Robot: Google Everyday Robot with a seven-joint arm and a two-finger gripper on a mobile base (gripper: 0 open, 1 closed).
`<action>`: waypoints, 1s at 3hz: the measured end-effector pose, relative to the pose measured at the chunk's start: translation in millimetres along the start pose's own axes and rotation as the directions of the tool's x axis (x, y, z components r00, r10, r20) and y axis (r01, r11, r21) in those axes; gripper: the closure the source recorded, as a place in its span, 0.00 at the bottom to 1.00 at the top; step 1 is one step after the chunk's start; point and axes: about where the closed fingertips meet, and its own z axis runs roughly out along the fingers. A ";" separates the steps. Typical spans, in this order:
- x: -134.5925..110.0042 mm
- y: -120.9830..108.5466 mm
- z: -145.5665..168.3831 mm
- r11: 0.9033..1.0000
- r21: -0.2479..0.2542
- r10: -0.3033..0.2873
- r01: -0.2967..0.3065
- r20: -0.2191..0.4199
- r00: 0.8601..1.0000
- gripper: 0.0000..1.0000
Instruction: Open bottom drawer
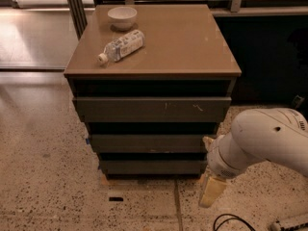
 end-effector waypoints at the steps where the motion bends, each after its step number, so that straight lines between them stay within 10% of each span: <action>1: 9.4 -0.8 61.3 0.999 -0.034 -0.004 0.004 0.003 1.000 0.00; 3: 13.0 0.5 72.0 0.999 -0.038 -0.005 0.006 0.024 1.000 0.00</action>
Offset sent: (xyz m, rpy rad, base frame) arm 0.0159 0.0084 -0.0772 0.0002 0.0365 0.0215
